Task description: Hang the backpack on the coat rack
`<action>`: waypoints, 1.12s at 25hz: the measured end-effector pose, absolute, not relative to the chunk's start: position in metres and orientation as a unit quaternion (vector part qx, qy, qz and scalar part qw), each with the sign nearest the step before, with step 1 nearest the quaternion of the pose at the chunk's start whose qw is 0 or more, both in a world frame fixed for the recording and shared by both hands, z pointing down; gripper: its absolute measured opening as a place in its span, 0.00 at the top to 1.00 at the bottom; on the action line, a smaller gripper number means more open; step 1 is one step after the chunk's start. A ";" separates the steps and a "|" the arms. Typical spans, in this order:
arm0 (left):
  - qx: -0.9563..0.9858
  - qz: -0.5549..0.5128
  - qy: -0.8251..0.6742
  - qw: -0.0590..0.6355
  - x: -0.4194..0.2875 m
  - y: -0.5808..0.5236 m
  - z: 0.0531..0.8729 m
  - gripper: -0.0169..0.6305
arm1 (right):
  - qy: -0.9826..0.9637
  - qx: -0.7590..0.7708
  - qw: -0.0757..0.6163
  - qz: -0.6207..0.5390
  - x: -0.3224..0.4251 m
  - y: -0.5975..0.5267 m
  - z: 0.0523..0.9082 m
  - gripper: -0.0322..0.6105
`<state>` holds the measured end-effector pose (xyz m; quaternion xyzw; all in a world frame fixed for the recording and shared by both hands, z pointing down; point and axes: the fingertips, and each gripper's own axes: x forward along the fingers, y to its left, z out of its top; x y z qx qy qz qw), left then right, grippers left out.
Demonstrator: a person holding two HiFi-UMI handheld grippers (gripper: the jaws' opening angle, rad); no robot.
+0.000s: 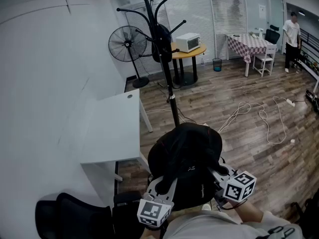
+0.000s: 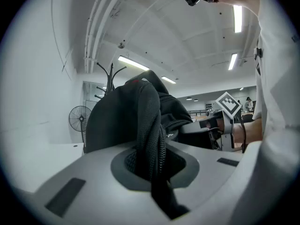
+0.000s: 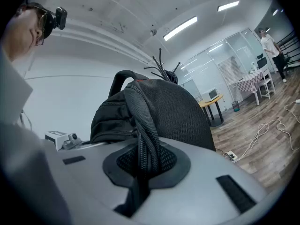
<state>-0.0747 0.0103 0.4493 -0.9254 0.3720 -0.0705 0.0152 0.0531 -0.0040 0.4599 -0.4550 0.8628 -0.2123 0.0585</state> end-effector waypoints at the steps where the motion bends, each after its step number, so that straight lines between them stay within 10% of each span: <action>1: -0.926 -0.069 0.372 0.015 -0.074 0.010 0.448 0.93 | 0.863 -0.454 0.058 -0.212 0.053 -0.005 0.459 0.90; 28: -0.913 -0.070 0.401 0.016 -0.031 -0.026 0.436 0.93 | 0.878 -0.428 0.057 -0.208 0.095 -0.044 0.450 0.90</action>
